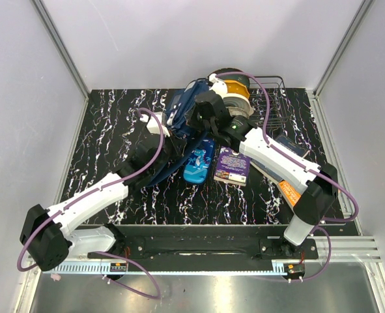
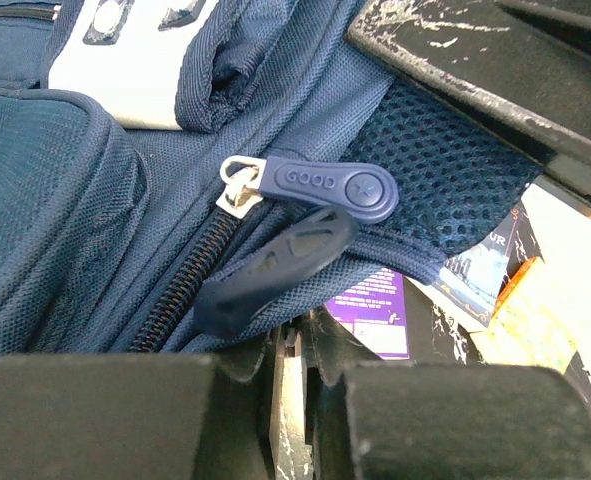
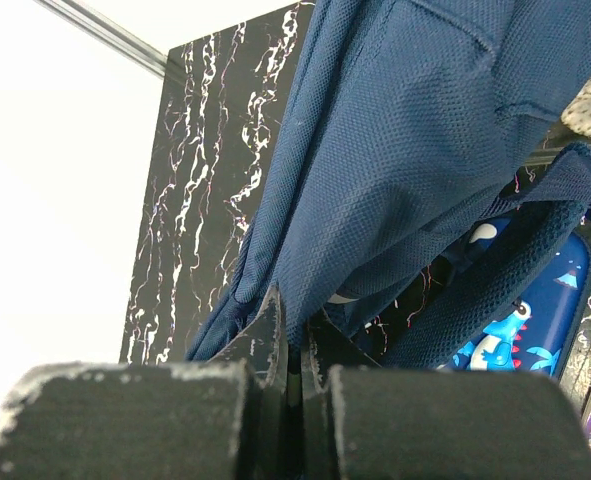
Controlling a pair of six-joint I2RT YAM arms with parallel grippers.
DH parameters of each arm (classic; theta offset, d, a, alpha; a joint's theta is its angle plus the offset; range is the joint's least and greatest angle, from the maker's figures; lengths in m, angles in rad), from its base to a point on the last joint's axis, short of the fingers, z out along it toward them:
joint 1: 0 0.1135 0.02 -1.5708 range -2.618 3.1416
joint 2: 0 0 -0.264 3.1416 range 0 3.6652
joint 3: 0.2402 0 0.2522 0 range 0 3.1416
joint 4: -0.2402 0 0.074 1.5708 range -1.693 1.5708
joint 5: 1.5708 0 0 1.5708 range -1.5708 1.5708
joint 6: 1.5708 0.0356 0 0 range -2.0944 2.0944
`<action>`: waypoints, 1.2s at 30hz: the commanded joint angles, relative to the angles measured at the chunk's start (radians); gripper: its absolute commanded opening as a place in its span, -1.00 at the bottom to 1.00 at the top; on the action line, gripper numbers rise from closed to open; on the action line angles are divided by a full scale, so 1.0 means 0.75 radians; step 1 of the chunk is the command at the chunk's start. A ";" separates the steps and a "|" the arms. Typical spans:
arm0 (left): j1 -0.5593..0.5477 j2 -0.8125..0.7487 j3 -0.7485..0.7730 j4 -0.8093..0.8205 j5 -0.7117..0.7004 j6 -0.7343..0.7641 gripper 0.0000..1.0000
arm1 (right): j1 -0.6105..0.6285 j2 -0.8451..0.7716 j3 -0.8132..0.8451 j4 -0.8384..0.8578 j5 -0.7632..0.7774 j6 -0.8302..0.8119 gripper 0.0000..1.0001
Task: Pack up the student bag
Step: Unzip the student bag at the center of the board.
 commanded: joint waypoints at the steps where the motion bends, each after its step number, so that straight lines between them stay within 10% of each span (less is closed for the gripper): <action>1: 0.042 -0.027 0.012 0.086 -0.128 0.053 -1.00 | 0.041 -0.125 0.057 0.025 -0.117 -0.011 -1.00; 21: 0.042 -0.461 -0.199 -0.480 -0.081 -0.035 -1.00 | -0.243 0.069 0.061 0.199 -0.552 -0.087 -1.00; 31: 0.030 -0.686 -0.258 -0.561 0.072 -0.084 -1.00 | -0.260 0.507 0.627 -0.099 -1.019 -0.228 -1.00; 34: 0.026 -0.619 -0.260 -0.518 0.119 -0.082 -1.00 | -0.268 0.650 0.817 -0.277 -0.952 -0.242 -0.77; 36: 0.024 -0.551 -0.262 -0.451 0.164 -0.107 -1.00 | -0.284 0.764 0.981 -0.392 -0.960 -0.263 -0.28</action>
